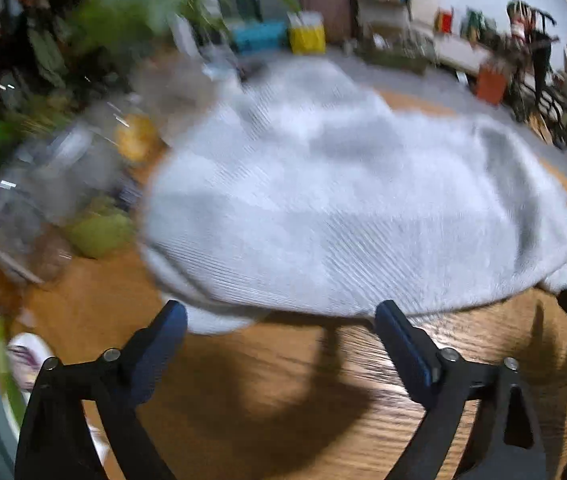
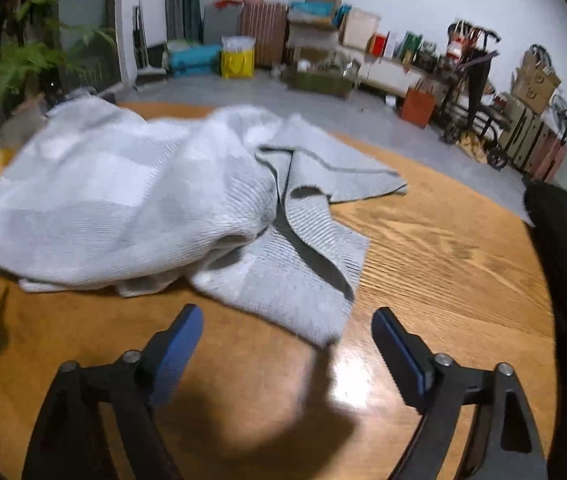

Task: Fold clothes
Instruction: 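Reach both grippers to the grey sweater and pinch its edge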

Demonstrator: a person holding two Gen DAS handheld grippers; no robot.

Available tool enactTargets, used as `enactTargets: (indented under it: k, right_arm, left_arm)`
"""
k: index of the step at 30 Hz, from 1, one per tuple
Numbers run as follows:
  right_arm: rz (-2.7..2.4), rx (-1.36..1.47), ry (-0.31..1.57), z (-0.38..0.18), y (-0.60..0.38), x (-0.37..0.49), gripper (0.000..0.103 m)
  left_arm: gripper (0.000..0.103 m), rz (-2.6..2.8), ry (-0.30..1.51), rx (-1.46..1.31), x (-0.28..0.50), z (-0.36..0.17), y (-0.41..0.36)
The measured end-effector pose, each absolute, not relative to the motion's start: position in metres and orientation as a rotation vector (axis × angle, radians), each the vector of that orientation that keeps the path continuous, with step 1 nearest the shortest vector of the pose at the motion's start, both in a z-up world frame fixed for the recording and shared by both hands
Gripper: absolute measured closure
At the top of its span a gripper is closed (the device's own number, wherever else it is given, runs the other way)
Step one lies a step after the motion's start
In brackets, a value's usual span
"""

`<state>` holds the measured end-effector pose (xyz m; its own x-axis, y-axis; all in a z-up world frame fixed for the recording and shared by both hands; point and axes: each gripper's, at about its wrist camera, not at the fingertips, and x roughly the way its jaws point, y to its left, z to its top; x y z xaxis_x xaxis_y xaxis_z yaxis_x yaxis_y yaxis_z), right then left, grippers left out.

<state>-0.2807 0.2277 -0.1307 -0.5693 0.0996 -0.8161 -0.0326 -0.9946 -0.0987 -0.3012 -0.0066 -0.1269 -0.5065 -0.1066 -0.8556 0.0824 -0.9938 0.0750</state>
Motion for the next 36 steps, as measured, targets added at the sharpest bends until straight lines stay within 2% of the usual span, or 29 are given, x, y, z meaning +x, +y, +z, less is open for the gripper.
enactTargets:
  k: [3, 4, 8, 12, 18, 20, 22, 23, 24, 25, 26, 27, 31, 33, 36]
  right_arm:
    - [2.724, -1.449, -0.1, -0.142, 0.228, -0.291, 0.021]
    - [2.727, -1.459, -0.097, -0.146, 0.228, -0.295, 0.018]
    - [2.739, -1.485, -0.118, -0.152, 0.226, -0.3, 0.018]
    - [2.749, -1.507, -0.175, -0.152, 0.223, -0.3, 0.02]
    - [2.757, -1.507, -0.261, -0.151, 0.217, -0.3, 0.023]
    - [2.764, -1.53, -0.23, -0.152, 0.217, -0.303, 0.023]
    - [2.775, -1.55, -0.179, -0.153, 0.22, -0.306, 0.025]
    - [2.781, -1.545, -0.156, -0.153, 0.221, -0.306, 0.029]
    - [2.797, -1.532, -0.145, -0.151, 0.221, -0.304, 0.048]
    - [2.821, -1.512, -0.146, -0.149, 0.219, -0.3, 0.071]
    - [2.834, -1.499, -0.141, -0.147, 0.218, -0.297, 0.076]
    - [2.837, -1.491, -0.123, -0.145, 0.218, -0.294, 0.083]
    - [2.845, -1.458, -0.025, -0.138, 0.222, -0.274, 0.087]
    - [2.846, -1.46, -0.008, -0.134, 0.223, -0.259, 0.087]
    - [2.862, -1.448, -0.086, -0.128, 0.216, -0.231, 0.087]
  left_arm:
    - [0.01, -2.659, -0.083, 1.561, -0.302, -0.141, 0.008]
    - [0.01, -2.667, -0.098, 1.583, -0.302, -0.145, 0.012]
    - [0.01, -2.708, -0.109, 1.675, -0.302, -0.15, 0.027]
    - [0.01, -2.685, -0.117, 1.624, -0.313, -0.144, 0.032]
    - [0.011, -2.651, 0.05, 1.725, -0.329, -0.149, 0.019]
    - [0.012, -2.651, 0.076, 1.734, -0.332, -0.147, 0.017]
    - [0.02, -2.661, 0.057, 1.739, -0.332, -0.145, 0.02]
    - [0.031, -2.67, 0.055, 1.741, -0.329, -0.143, 0.022]
    - [0.046, -2.684, 0.065, 1.753, -0.326, -0.14, 0.024]
    - [0.054, -2.688, 0.08, 1.764, -0.324, -0.138, 0.025]
    - [0.069, -2.689, 0.107, 1.774, -0.32, -0.136, 0.024]
    - [0.078, -2.689, 0.132, 1.784, -0.316, -0.135, 0.022]
    - [0.093, -2.688, 0.173, 1.794, -0.299, -0.128, 0.012]
    - [0.094, -2.704, 0.198, 1.756, -0.283, -0.119, 0.004]
    - [0.098, -2.703, 0.211, 1.729, -0.256, -0.108, -0.006]
